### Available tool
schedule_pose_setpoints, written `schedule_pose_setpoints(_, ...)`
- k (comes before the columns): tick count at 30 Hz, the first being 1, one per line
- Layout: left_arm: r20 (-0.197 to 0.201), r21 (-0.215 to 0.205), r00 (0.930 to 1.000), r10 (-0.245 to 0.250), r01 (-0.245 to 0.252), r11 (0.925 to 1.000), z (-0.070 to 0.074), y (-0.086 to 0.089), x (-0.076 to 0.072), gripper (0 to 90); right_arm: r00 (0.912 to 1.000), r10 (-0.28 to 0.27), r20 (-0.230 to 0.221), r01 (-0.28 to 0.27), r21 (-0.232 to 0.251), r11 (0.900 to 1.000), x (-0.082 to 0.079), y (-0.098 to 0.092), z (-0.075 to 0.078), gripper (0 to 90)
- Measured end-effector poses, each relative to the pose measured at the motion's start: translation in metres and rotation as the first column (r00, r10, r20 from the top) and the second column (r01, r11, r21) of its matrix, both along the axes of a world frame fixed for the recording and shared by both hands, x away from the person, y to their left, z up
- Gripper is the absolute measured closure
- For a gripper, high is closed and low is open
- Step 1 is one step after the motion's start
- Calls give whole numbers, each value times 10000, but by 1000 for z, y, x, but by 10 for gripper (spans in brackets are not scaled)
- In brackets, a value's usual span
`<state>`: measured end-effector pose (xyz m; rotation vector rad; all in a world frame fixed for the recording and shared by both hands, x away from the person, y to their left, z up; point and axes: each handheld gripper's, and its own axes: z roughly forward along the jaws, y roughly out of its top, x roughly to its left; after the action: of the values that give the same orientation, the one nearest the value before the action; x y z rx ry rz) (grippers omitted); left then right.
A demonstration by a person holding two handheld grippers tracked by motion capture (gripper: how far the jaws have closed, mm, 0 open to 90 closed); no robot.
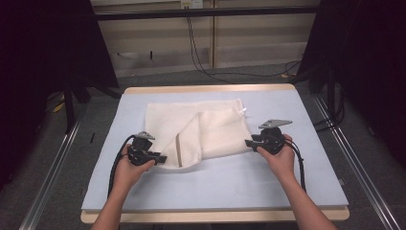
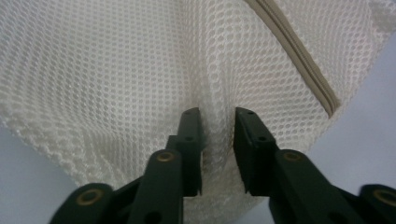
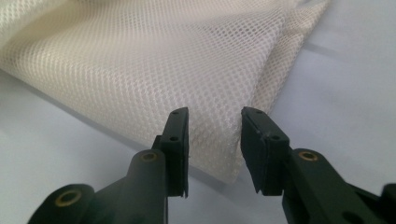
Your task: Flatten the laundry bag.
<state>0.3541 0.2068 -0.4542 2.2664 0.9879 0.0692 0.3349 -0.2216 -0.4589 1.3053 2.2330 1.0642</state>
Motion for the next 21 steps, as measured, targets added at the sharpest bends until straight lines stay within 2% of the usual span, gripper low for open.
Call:
schedule_pose_setpoints(1, 55, -100, 10000, -7, 7, 10000, 2, -2, 2, 651, 10000, 67, -41, -67, -101, 9999, 0, 1, -1, 635)
schedule_pose_setpoints(2, 201, -220, 9998, 41, -36, 9998, 5, -6, 5, 567, 9999, 164, -50, -165, -198, 9997, 1, 2, -3, 679)
schedule_pose_setpoints(4, 264, -324, 9996, 96, -87, 9994, 6, -9, 6, 488, 9998, 177, -66, -178, -201, 9996, 1, 2, -4, 688)
schedule_pose_setpoints(7, 397, -423, 9992, 36, -19, 9991, 13, -18, 13, 441, 9997, 239, -34, -240, -291, 9993, 0, 2, -3, 717)
schedule_pose_setpoints(9, 652, -501, 9979, 32, 1, 9987, 18, -29, 20, 395, 9996, 284, -30, -285, -292, 9992, 0, 1, -3, 734)
schedule_pose_setpoints(12, 597, -627, 9981, 126, -89, 9980, 18, -35, 25, 370, 9995, 310, -27, -311, -271, 9991, 0, 1, -3, 737)
schedule_pose_setpoints(15, 276, -426, 9996, 35, -23, 9991, 13, -50, 32, 329, 9995, 288, -86, -290, -247, 9993, 0, 2, -3, 740)
schedule_pose_setpoints(16, 315, -405, 9994, 154, -142, 9991, 11, -54, 32, 322, 9995, 297, -66, -299, -309, 9991, 0, 2, -3, 744)
schedule_pose_setpoints(17, 303, -134, 9995, 8, -4, 9999, 9, -56, 33, 323, 9996, 256, -135, -260, -287, 9992, -1, 3, -3, 747)
schedule_pose_setpoints(19, 318, -168, 9993, 180, -174, 9997, 7, -59, 33, 383, 9995, 276, -129, -279, -272, 9992, 0, 3, -3, 750)
schedule_pose_setpoints(20, 209, 12, 9996, 171, -171, 9999, 5, -60, 33, 383, 9995, 283, -154, -287, -275, 9992, -1, 4, -4, 752)
schedule_pose_setpoints(21, 106, 257, 9999, -52, 49, 9997, 3, -62, 33, 496, 9992, 370, -151, -374, -296, 9989, 0, 4, -4, 755)
